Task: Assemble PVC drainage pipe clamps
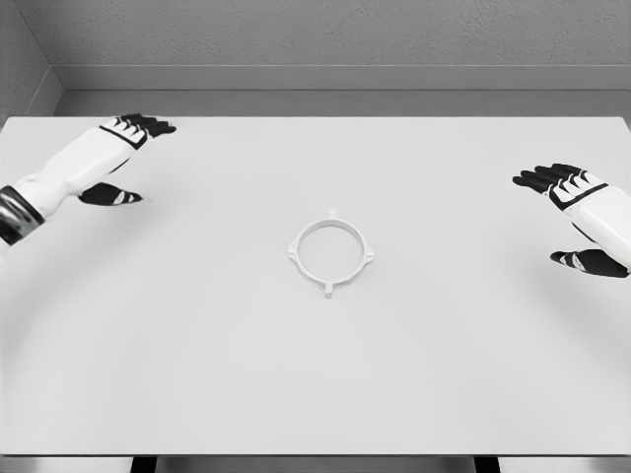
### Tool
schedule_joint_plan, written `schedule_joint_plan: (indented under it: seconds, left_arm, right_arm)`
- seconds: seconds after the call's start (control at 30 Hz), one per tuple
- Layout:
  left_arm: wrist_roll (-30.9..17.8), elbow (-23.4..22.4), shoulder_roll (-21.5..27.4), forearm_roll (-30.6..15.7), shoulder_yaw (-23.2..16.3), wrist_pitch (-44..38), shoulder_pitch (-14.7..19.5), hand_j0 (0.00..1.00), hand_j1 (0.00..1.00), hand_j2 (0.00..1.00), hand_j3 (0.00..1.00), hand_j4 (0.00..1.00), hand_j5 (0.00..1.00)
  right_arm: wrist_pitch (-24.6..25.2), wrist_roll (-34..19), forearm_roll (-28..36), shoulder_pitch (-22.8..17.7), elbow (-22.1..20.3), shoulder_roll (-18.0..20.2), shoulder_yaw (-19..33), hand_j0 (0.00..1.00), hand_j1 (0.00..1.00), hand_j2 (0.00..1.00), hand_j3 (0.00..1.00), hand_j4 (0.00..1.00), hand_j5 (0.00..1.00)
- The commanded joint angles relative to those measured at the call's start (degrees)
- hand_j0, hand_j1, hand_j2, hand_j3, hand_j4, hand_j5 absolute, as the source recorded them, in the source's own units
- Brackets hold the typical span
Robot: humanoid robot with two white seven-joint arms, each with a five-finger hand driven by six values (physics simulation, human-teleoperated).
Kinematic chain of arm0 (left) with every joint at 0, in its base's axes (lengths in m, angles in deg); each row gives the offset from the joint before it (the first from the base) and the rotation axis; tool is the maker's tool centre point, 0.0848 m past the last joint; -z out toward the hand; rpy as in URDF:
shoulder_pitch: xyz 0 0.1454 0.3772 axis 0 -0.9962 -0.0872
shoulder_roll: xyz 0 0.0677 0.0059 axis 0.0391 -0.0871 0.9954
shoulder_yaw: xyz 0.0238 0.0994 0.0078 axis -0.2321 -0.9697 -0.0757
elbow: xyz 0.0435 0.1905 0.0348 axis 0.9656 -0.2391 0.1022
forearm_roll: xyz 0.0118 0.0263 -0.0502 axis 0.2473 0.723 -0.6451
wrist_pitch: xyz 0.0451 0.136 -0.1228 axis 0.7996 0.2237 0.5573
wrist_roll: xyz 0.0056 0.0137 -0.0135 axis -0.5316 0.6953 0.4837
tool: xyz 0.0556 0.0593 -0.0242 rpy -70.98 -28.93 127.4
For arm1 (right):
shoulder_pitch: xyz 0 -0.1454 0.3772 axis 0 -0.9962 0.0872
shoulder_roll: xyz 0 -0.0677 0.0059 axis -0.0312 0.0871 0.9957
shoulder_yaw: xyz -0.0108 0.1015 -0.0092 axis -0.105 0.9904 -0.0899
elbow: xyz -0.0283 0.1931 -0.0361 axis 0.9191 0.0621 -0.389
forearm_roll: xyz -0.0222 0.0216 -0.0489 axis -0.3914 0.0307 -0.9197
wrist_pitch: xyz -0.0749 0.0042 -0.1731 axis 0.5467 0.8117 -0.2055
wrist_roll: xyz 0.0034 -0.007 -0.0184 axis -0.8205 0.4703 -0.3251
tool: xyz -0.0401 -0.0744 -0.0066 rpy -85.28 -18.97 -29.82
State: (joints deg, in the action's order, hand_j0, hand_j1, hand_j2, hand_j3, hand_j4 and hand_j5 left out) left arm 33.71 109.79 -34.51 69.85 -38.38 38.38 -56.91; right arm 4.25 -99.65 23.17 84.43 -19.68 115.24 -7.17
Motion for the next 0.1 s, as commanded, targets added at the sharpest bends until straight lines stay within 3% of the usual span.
schedule_joint_plan:
  seconds: [0.0,0.07]
  left_arm:
    - [0.10,-0.05,4.87,-1.53,0.94,0.01,-0.09,1.00,1.00,1.00,1.00,1.00,1.00]
    - [0.10,-0.31,5.23,-4.87,2.52,0.01,-2.54,1.00,1.00,1.00,1.00,1.00,1.00]
  right_arm:
    - [0.14,0.03,0.41,0.00,-0.01,0.11,-0.03,1.00,1.00,1.00,1.00,1.00,1.00]
    - [0.14,0.03,0.41,0.00,-0.01,0.02,-0.03,1.00,1.00,1.00,1.00,1.00,1.00]
